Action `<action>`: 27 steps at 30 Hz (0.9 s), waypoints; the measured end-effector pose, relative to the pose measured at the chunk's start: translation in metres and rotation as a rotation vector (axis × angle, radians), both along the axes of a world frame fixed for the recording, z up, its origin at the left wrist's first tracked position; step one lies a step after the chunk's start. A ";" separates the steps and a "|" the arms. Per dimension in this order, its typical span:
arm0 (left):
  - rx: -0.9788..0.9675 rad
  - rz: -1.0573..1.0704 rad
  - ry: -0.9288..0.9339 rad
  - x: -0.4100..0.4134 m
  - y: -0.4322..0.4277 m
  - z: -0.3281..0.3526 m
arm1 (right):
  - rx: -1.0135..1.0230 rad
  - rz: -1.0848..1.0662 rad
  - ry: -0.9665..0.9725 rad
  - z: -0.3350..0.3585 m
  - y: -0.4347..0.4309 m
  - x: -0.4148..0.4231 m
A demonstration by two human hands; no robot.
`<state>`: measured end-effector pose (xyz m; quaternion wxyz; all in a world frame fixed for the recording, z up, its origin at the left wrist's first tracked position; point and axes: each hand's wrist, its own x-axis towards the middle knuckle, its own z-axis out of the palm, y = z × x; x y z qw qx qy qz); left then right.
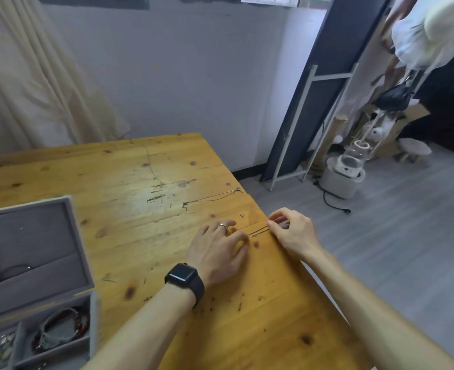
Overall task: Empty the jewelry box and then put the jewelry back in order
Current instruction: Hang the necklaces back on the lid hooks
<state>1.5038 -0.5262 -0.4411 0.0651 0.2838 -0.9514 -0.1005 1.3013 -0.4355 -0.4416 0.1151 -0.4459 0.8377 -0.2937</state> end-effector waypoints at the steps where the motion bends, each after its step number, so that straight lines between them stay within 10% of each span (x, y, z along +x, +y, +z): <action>1: 0.010 0.008 0.003 0.001 -0.001 0.000 | -0.035 0.003 0.011 -0.001 0.001 0.002; 27: -0.037 0.054 -0.053 0.006 0.001 0.005 | 0.055 0.189 0.268 -0.008 0.036 0.024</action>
